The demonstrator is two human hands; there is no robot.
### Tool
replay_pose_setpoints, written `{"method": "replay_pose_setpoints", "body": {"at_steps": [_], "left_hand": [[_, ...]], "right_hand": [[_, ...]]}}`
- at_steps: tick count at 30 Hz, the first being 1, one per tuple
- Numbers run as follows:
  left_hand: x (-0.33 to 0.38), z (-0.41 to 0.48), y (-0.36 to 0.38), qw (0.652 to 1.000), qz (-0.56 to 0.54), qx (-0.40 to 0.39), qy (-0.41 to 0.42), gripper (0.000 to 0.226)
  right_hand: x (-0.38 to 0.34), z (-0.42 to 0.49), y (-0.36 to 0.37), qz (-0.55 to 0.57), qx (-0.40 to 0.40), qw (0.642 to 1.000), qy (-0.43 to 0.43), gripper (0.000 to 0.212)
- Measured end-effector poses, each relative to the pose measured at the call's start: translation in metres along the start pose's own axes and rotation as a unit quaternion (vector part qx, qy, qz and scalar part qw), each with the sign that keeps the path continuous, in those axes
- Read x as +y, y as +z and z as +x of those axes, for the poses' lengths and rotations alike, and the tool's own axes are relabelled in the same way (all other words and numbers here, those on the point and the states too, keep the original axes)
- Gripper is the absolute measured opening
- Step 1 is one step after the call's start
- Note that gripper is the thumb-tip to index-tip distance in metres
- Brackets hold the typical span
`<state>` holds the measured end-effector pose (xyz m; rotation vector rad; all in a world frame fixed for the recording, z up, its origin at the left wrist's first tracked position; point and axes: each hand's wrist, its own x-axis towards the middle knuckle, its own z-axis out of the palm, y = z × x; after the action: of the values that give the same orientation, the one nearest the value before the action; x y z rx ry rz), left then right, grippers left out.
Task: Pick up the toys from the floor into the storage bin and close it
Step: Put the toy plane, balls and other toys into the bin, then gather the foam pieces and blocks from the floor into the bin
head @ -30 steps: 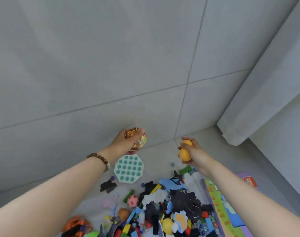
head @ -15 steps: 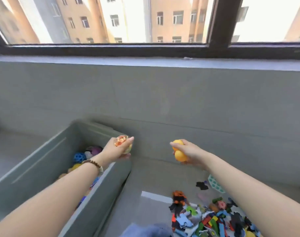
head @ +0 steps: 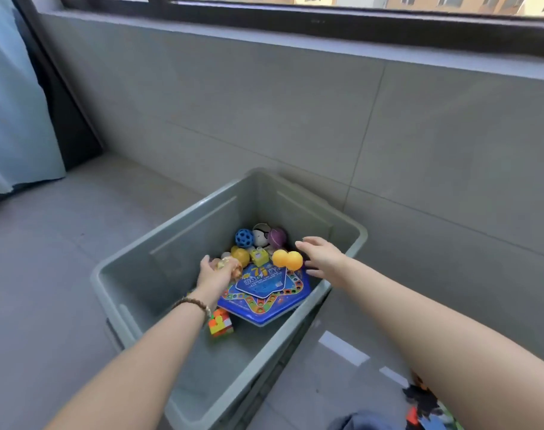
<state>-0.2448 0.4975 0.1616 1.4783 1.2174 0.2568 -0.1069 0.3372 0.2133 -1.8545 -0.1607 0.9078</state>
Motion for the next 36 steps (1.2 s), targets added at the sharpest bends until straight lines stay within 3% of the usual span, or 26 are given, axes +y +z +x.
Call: {"method": "replay_pose_setpoints", "body": {"at_steps": [2, 5, 10, 13, 17, 22, 27, 36], "left_hand": [[0.007, -0.003, 0.013, 0.998, 0.057, 0.002, 0.033, 0.074], [0.022, -0.017, 0.029, 0.978, 0.186, -0.010, 0.098, 0.075], [0.064, -0.061, 0.077, 0.924, 0.295, -0.056, 0.239, 0.071], [0.083, -0.098, 0.119, 0.878, 0.347, -0.113, 0.309, 0.062], [0.089, -0.152, 0.184, 0.831, 0.393, -0.197, 0.342, 0.061], [0.060, -0.206, 0.254, 0.786, 0.454, -0.272, 0.319, 0.063], [-0.016, -0.225, 0.298, 0.776, 0.480, -0.348, 0.214, 0.072], [-0.132, -0.203, 0.334, 0.818, 0.440, -0.369, 0.039, 0.072]], "right_hand": [[0.009, 0.003, -0.012, -0.079, 0.043, 0.995, -0.050, 0.039], [0.016, -0.009, -0.050, -0.175, 0.039, 0.980, -0.088, 0.036], [0.029, -0.055, -0.143, -0.328, 0.054, 0.941, -0.067, 0.047], [0.047, -0.093, -0.202, -0.347, 0.095, 0.932, -0.033, 0.049], [0.094, -0.142, -0.267, -0.318, 0.139, 0.937, 0.024, 0.055], [0.170, -0.182, -0.302, -0.260, 0.131, 0.953, 0.088, 0.067], [0.255, -0.195, -0.307, -0.178, 0.120, 0.967, 0.139, 0.072], [0.376, -0.163, -0.288, 0.006, 0.177, 0.958, 0.226, 0.080]]}}
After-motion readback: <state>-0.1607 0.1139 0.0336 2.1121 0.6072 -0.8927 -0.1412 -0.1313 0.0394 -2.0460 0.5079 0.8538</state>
